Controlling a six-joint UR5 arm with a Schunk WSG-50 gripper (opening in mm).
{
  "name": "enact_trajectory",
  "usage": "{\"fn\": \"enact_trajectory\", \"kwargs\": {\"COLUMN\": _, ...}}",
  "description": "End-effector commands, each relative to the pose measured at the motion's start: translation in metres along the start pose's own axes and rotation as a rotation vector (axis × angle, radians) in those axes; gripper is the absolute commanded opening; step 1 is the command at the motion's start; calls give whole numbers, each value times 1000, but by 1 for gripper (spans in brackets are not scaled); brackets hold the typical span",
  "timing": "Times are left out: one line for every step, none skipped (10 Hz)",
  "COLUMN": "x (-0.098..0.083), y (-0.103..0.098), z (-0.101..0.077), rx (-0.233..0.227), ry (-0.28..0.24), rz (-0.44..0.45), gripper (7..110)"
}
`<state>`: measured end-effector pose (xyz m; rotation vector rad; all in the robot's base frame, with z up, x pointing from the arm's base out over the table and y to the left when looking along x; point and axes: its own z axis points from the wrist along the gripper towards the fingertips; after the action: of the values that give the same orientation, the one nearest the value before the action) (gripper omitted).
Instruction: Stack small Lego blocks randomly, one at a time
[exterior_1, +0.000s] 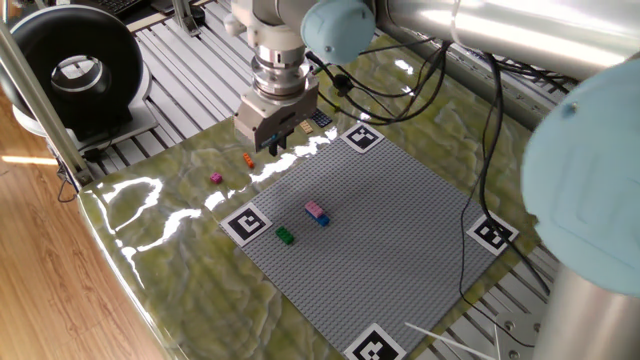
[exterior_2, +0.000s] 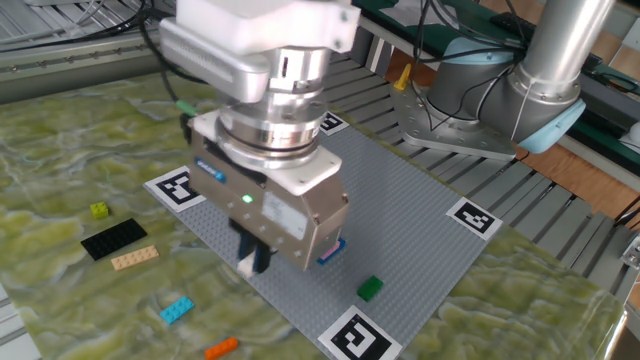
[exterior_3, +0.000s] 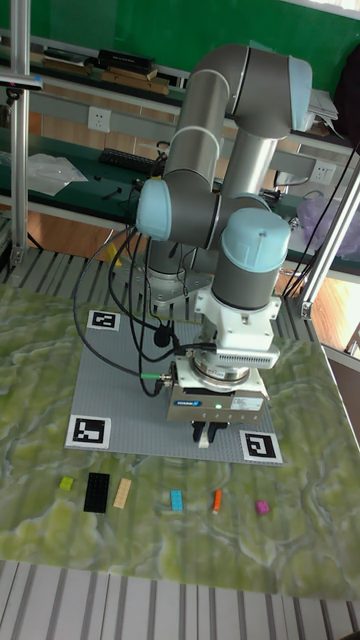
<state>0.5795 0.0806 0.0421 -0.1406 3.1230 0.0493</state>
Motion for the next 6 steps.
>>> {"fn": "enact_trajectory", "kwargs": {"x": 48, "y": 5, "z": 15, "rx": 20, "ry": -7, "rz": 21, "gripper": 7}}
{"fn": "enact_trajectory", "kwargs": {"x": 56, "y": 7, "z": 23, "rx": 11, "ry": -17, "rz": 26, "gripper": 7}}
{"fn": "enact_trajectory", "kwargs": {"x": 60, "y": 6, "z": 26, "rx": 10, "ry": -19, "rz": 29, "gripper": 7}}
{"fn": "enact_trajectory", "kwargs": {"x": 60, "y": 8, "z": 25, "rx": -1, "ry": -18, "rz": 32, "gripper": 7}}
{"fn": "enact_trajectory", "kwargs": {"x": 58, "y": 6, "z": 23, "rx": -1, "ry": -18, "rz": 23, "gripper": 7}}
{"fn": "enact_trajectory", "kwargs": {"x": 54, "y": 3, "z": 14, "rx": 9, "ry": -11, "rz": 15, "gripper": 7}}
